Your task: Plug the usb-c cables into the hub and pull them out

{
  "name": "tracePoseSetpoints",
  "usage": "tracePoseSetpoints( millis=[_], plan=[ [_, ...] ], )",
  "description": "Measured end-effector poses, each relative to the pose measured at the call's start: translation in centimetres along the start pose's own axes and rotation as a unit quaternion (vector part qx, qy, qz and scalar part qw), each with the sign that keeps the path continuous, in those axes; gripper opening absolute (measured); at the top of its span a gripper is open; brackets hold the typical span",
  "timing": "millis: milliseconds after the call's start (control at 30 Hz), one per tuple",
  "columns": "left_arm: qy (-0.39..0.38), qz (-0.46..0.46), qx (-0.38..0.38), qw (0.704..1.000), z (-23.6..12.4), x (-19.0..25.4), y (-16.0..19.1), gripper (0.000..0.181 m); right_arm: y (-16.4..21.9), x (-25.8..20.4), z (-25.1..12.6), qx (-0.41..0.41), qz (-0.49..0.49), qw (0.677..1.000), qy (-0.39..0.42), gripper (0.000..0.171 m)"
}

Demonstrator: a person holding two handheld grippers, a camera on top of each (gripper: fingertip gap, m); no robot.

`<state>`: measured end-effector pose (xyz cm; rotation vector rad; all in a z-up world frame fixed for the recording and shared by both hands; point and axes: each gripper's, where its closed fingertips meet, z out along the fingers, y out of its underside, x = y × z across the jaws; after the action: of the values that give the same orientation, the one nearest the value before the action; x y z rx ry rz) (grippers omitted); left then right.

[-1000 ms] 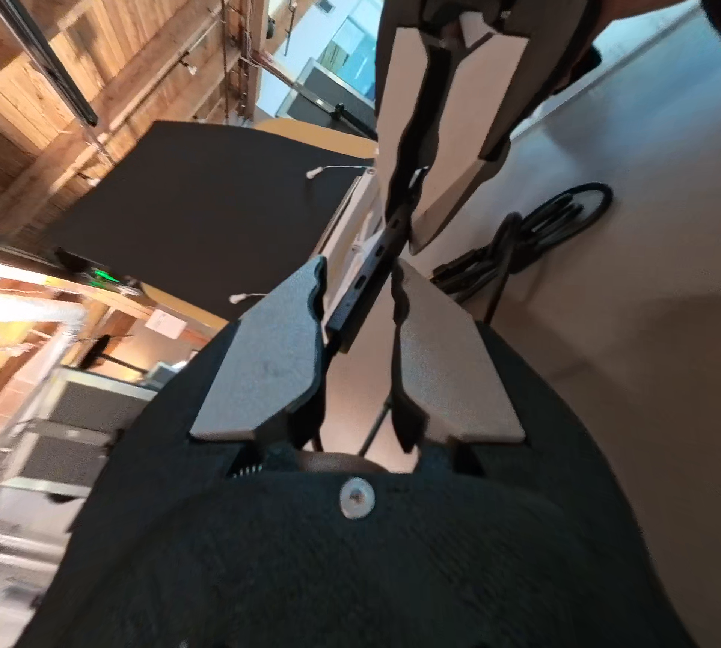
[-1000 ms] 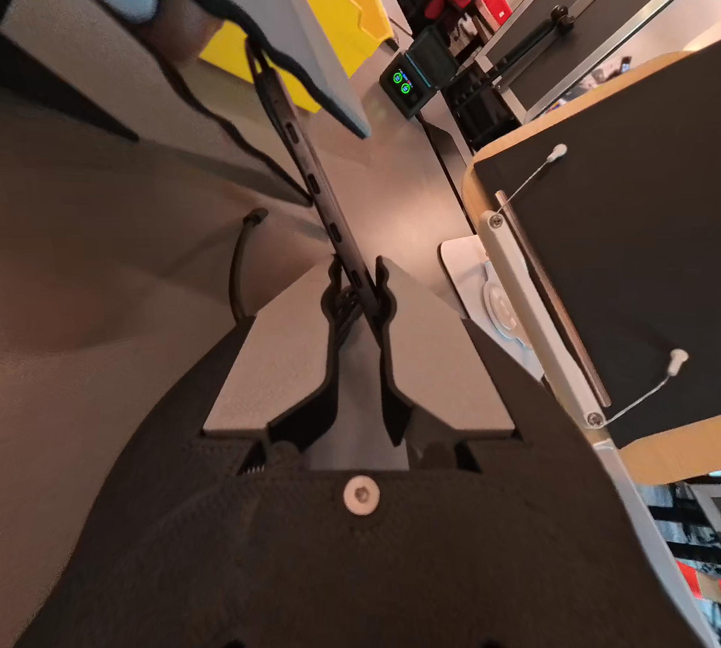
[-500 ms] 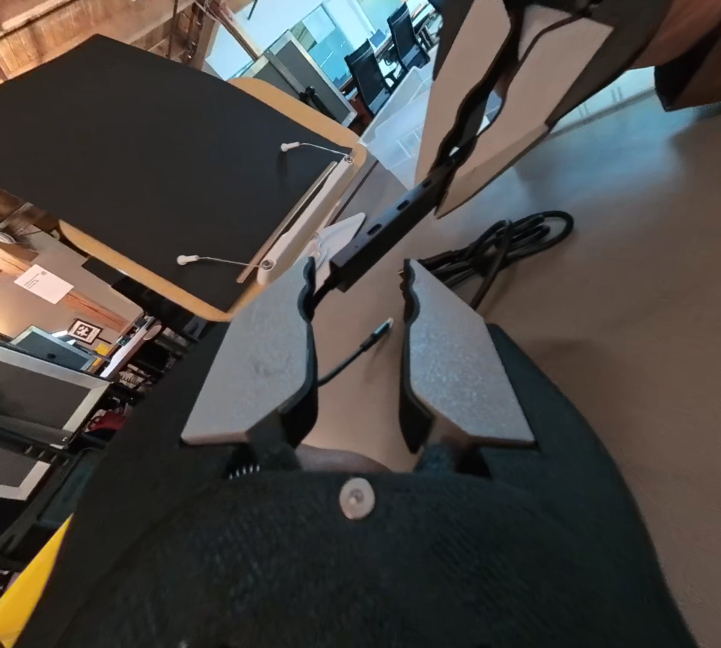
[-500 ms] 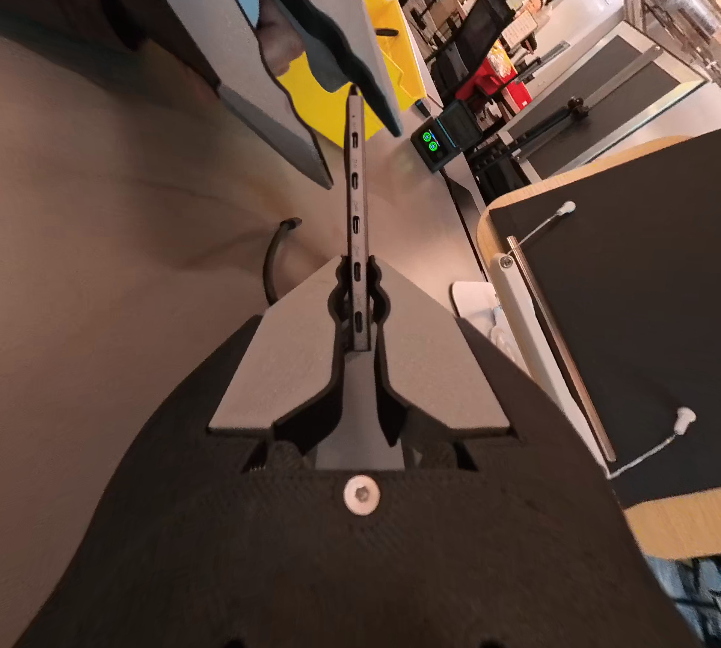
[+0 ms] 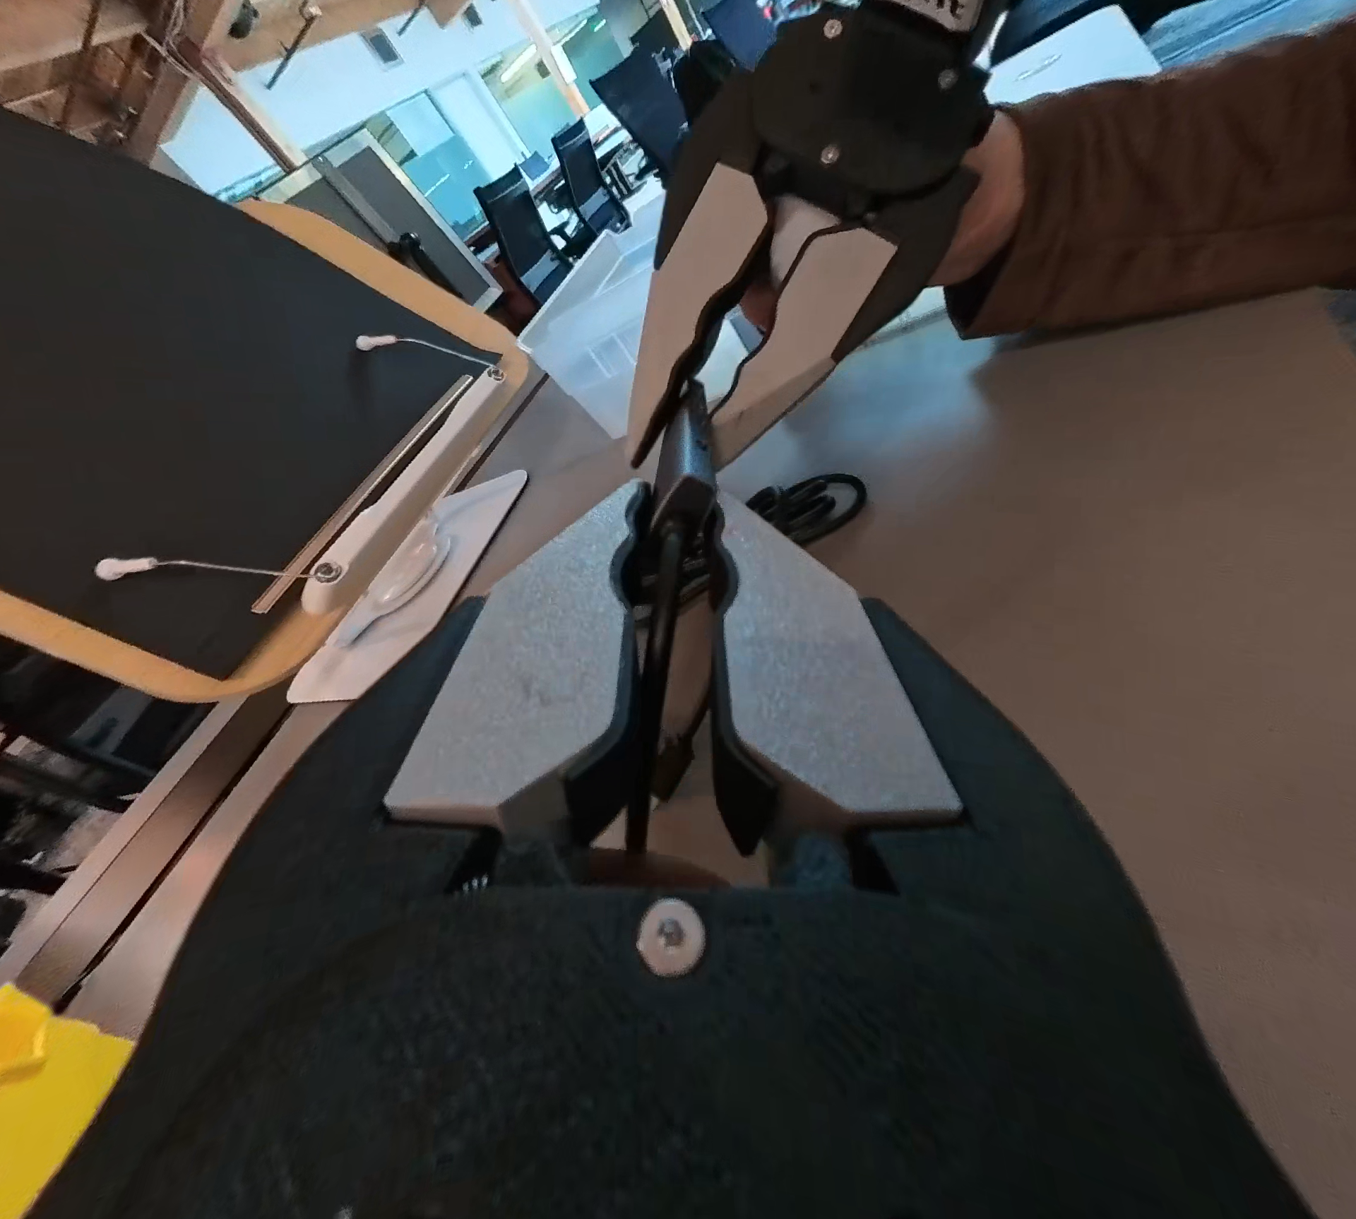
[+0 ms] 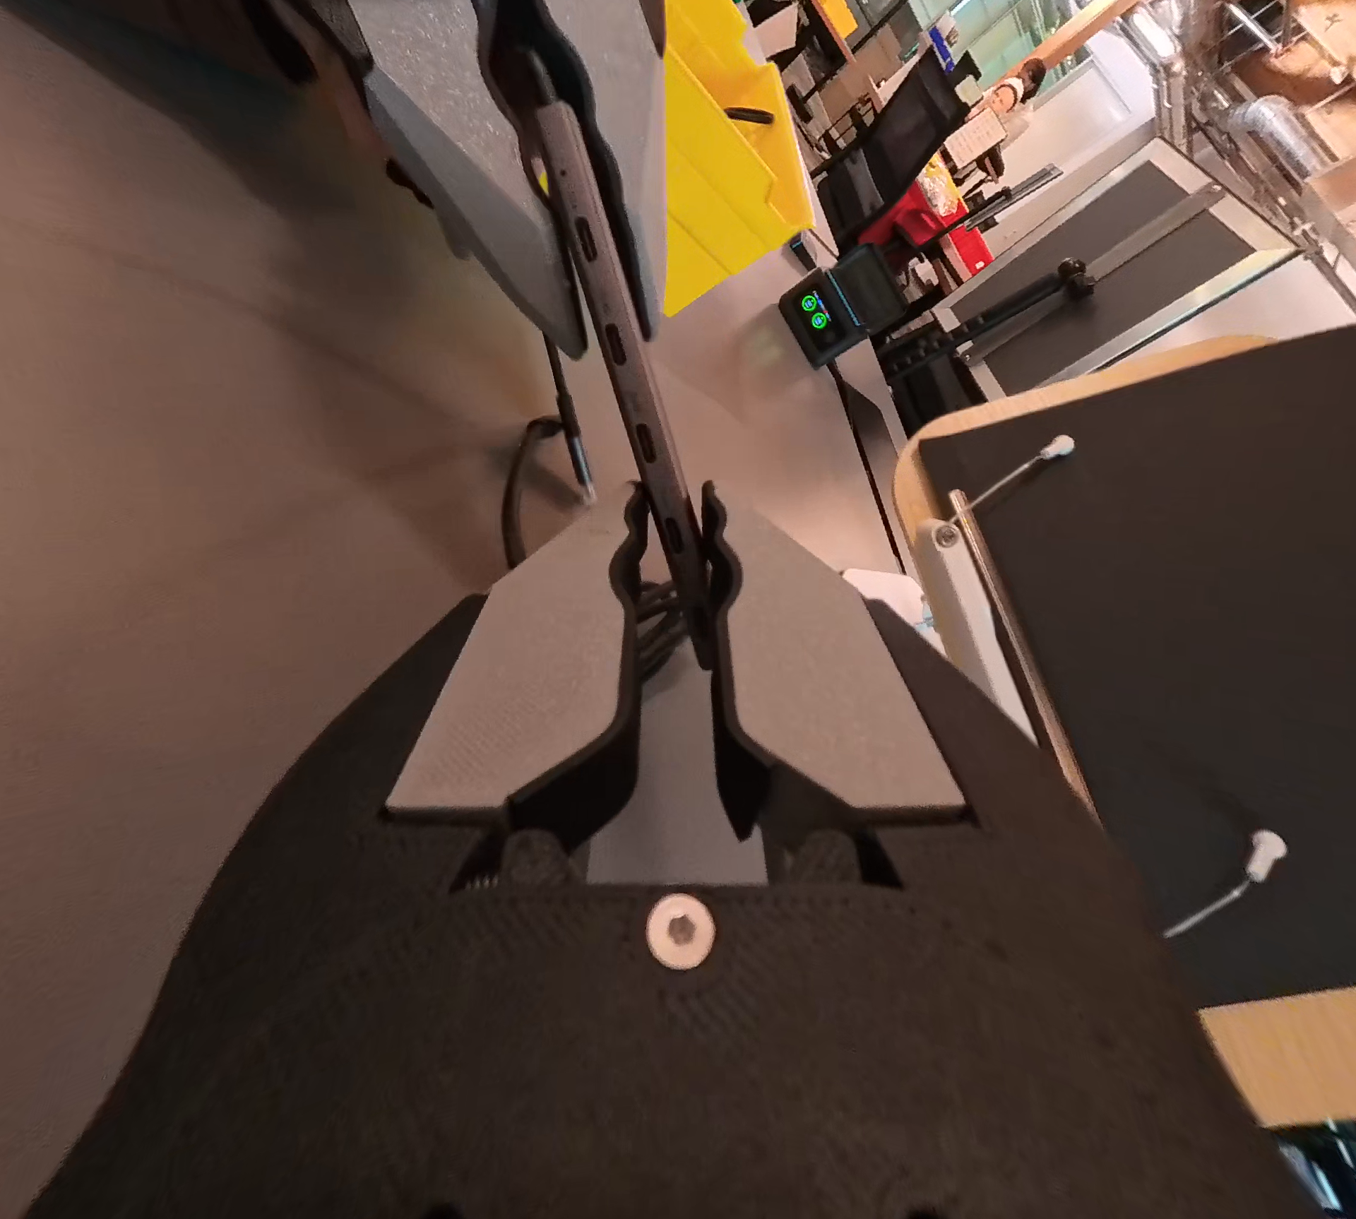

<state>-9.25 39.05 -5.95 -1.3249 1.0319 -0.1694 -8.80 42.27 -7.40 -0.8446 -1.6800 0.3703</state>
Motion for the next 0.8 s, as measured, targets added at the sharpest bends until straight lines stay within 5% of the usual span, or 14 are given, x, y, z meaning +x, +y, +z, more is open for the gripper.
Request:
tracePoseSetpoints(
  millis=[33, 800],
  plan=[
    [-0.002, 0.008, -0.005, 1.000, 0.1, 0.1, 0.2, 0.011, -0.1, -0.2, 0.1, 0.002, -0.003, 1.000, -0.003, 0.011],
    [-0.028, 0.145, -0.043, 0.988, 1.4, 2.0, 0.4, 0.008, 0.8, -2.4, 1.8, -0.032, 0.035, 0.997, -0.062, 0.014]
  ],
)
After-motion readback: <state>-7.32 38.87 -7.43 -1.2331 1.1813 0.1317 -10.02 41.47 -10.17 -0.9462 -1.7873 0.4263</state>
